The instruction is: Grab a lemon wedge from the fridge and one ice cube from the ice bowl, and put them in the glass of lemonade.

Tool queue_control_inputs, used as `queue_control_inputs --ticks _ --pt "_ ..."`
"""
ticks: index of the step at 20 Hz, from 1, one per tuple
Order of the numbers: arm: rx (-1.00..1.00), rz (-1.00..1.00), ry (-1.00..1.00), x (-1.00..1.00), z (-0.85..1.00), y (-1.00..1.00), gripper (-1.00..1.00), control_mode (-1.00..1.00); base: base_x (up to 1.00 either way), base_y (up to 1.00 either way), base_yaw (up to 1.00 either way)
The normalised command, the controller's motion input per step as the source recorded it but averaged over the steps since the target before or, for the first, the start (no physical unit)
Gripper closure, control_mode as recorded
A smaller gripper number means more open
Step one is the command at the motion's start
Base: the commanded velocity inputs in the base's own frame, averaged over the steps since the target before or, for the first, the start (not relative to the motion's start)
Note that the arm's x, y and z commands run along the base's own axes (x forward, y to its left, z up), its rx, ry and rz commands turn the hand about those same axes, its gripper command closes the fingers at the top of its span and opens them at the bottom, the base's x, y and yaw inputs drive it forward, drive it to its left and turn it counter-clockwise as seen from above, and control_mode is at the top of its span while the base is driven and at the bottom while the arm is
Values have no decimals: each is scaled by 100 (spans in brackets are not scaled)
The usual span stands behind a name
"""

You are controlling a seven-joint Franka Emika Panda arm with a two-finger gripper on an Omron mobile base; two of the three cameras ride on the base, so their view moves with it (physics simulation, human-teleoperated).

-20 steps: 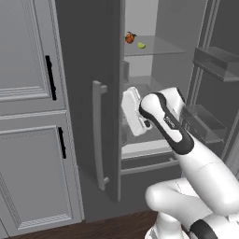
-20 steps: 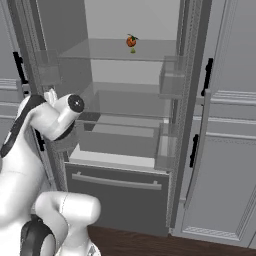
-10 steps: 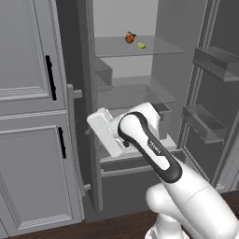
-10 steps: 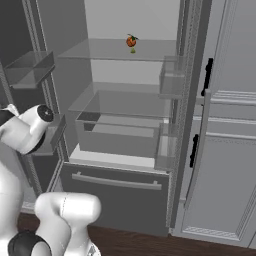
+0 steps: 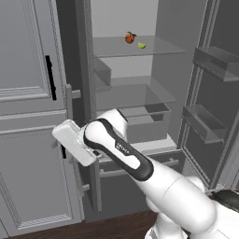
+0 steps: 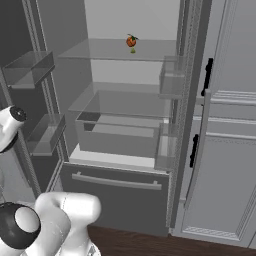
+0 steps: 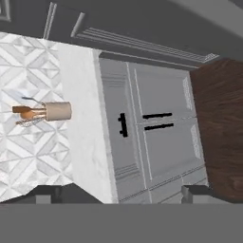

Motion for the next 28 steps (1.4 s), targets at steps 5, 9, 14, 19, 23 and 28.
queue_control_inputs --ticks 5,9,14,19,23,28 --pt "-26 0 -59 -87 32 -68 -100 -100 0 0 0" --pt "-44 0 -49 -52 34 -100 -100 -100 0 0 0" --pt "-34 -7 -24 -59 53 -100 -100 -100 0 0 0" --pt "-24 -18 -12 -27 37 -100 -100 -100 0 0 0" --pt "-13 -30 -3 0 32 -100 -100 -100 0 0 0" --pt "0 -28 9 30 15 -100 -100 -100 0 0 0"
